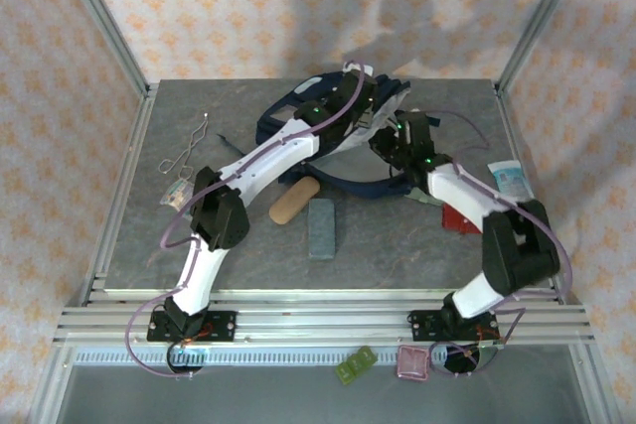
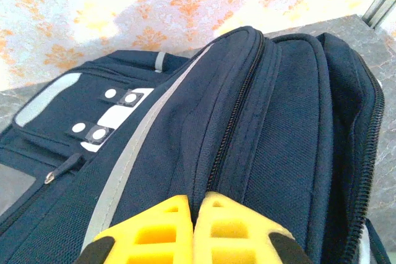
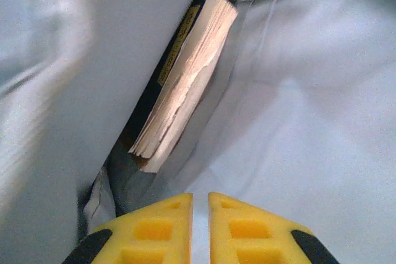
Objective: Pack books, pencil case, and school supplies into a backpack
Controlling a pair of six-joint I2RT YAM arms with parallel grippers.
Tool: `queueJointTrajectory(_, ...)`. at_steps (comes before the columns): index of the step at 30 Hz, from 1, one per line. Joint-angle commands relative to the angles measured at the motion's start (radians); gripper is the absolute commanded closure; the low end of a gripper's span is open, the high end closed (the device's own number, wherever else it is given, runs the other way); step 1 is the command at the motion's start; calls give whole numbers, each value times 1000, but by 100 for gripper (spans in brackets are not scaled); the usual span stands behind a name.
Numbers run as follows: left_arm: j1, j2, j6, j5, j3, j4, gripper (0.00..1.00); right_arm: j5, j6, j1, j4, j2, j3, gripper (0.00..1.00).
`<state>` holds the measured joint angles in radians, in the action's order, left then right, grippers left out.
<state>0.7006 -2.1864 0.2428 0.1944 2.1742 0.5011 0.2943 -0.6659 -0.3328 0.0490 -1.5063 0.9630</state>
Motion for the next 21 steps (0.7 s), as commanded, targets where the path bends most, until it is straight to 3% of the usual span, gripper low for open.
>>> queueJointTrajectory(1, 9, -48, 79, 53, 75, -113, 100, -109, 81, 2, -108, 96, -93, 87)
queueJointTrajectory(5, 20, -132, 112, 50, 171, -122, 100, -108, 98, -9, -116, 199, -164, 88)
queueJointTrajectory(10, 22, -195, 157, -58, 216, -179, 100, -123, 91, -40, -110, 248, -207, 89)
queueJointTrajectory(14, 20, -190, 176, -124, 208, -141, 49, -118, 87, -84, -82, 219, -222, 88)
queueJointTrajectory(17, 19, -101, 177, -158, 88, -143, 43, -101, 92, -122, -48, 186, -221, 85)
queueJointTrajectory(21, 4, 129, 203, -193, -267, -315, 38, -82, 109, -169, -15, 123, -192, 81)
